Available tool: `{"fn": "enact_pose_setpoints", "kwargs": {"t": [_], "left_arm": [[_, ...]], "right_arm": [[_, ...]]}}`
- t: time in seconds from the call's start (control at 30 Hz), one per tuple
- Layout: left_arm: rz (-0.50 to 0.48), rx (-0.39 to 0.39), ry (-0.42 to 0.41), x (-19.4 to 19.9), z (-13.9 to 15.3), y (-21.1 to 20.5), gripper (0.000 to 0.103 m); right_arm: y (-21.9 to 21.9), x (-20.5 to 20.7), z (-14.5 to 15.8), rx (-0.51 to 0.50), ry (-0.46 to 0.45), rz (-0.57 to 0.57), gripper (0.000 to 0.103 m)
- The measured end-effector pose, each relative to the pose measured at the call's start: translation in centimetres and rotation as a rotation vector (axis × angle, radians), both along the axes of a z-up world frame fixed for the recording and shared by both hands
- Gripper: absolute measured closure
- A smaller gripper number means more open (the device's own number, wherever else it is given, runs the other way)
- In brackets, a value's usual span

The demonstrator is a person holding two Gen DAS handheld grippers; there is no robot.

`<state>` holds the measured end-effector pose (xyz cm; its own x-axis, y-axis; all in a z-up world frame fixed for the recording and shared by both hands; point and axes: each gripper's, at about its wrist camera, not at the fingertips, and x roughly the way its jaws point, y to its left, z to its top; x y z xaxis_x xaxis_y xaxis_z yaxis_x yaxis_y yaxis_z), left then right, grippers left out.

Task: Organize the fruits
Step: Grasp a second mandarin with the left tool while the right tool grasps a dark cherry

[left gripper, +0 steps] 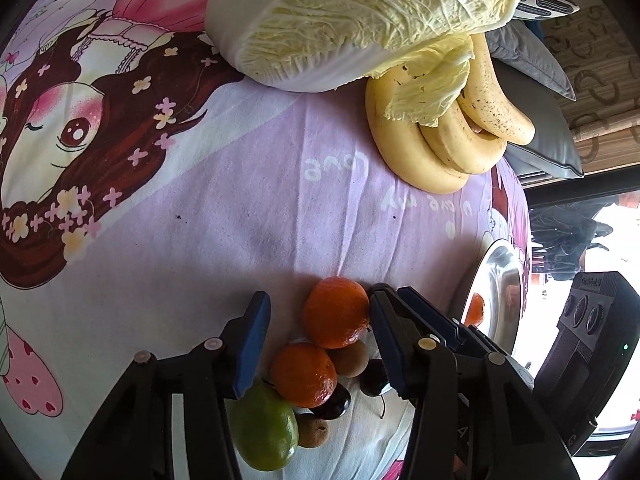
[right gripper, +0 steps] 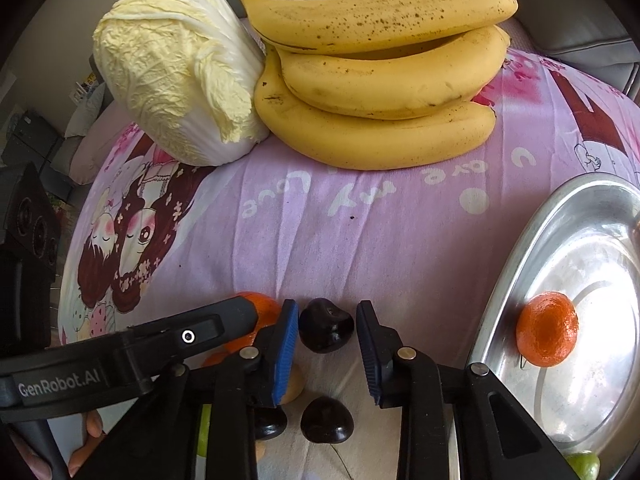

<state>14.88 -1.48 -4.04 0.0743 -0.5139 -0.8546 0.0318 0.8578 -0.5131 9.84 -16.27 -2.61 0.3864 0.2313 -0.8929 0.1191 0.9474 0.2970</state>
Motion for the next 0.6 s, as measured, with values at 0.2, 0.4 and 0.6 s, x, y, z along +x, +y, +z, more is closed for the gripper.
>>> {"fn": "enact_pose_setpoints", "kwargs": {"t": [0.2,0.4,0.6], "left_arm": [[0.006,-0.039,0.026,0.0,-0.2,0.1,0.057],[0.001,-0.031,0.028,-0.2,-0.6,-0.9,0.061],[0.002,-0.025,0.017,-0.2,-0.4,-1.1,0.064]], "right_arm": [[-0.2,-0.4,0.2,0.020,-0.003,-0.007,0.072],[-0.6,-1.0,0.9,0.012,-0.013,-0.017,0.072],[-1.1,-1.4,1.2,0.015,-0.016,-0.034,0.072]]}}
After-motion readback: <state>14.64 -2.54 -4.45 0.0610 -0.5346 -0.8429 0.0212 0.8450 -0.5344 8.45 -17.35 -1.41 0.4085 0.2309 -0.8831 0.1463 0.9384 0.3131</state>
